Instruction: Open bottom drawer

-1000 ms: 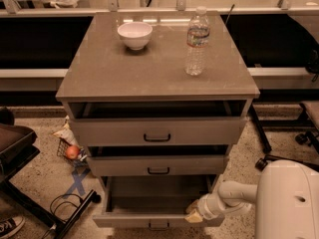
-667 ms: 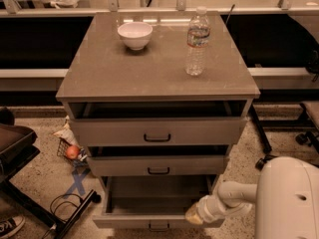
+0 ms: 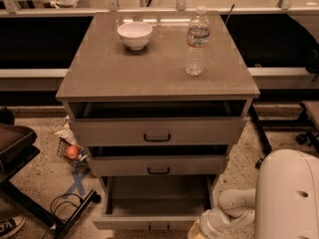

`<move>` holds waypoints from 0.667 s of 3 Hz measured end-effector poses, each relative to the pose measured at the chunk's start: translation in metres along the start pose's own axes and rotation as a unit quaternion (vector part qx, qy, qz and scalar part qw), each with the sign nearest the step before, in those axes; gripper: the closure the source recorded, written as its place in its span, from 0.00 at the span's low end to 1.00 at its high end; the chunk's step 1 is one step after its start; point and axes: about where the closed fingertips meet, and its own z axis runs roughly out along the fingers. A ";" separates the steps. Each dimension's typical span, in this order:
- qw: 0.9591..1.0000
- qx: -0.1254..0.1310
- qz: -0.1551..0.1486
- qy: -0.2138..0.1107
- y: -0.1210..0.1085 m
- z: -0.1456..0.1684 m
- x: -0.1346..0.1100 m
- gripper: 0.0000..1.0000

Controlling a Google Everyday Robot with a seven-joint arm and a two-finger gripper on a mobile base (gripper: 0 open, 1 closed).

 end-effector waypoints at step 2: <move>0.999 0.037 -0.015 -0.020 -0.022 -0.005 -0.007 0.53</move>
Offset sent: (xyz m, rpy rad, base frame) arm 0.0524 -0.0062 0.0065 0.0349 -0.1775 -0.0547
